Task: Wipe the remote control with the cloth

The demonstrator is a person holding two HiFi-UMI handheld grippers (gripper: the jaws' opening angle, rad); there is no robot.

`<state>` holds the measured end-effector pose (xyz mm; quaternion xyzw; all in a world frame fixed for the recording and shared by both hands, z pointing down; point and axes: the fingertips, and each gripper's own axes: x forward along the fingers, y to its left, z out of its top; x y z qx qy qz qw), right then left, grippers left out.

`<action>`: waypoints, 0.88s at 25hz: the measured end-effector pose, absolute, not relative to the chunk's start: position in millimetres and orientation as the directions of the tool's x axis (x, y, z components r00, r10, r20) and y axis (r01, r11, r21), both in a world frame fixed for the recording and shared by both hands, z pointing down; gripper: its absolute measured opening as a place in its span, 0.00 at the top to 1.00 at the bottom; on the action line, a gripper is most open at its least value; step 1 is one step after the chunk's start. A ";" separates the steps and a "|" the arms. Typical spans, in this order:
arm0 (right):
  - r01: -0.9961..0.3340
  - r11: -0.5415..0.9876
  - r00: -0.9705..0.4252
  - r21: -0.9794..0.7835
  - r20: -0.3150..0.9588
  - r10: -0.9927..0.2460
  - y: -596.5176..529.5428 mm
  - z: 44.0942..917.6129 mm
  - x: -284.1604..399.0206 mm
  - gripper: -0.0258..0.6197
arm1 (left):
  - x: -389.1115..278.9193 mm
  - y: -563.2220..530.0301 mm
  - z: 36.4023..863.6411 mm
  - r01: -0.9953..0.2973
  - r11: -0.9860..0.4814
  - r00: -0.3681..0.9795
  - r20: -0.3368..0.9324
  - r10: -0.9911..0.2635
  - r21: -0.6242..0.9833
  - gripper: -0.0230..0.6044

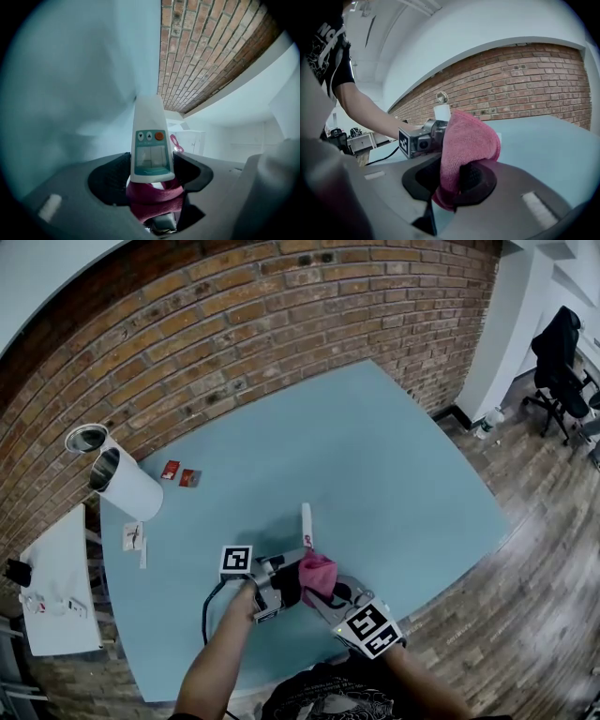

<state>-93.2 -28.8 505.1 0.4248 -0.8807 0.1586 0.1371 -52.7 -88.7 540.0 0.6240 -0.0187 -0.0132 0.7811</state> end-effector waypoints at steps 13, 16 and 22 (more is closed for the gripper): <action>-0.820 0.534 -0.572 -0.206 0.348 -0.743 -35.1 498.3 -68.0 0.86 | -71.5 -78.4 560.9 -0.244 -0.012 0.963 0.243 0.116 0.970 0.51; -0.838 0.497 -0.545 -0.223 0.330 -0.771 -41.7 492.4 -53.2 0.86 | -85.5 -73.8 569.9 -0.376 -0.217 0.885 0.419 0.205 0.901 0.51; -0.860 0.450 -0.509 -0.242 0.329 -0.796 -52.6 490.9 -31.7 0.86 | -104.2 -68.5 578.4 -0.443 -0.530 0.699 0.649 0.301 0.723 0.51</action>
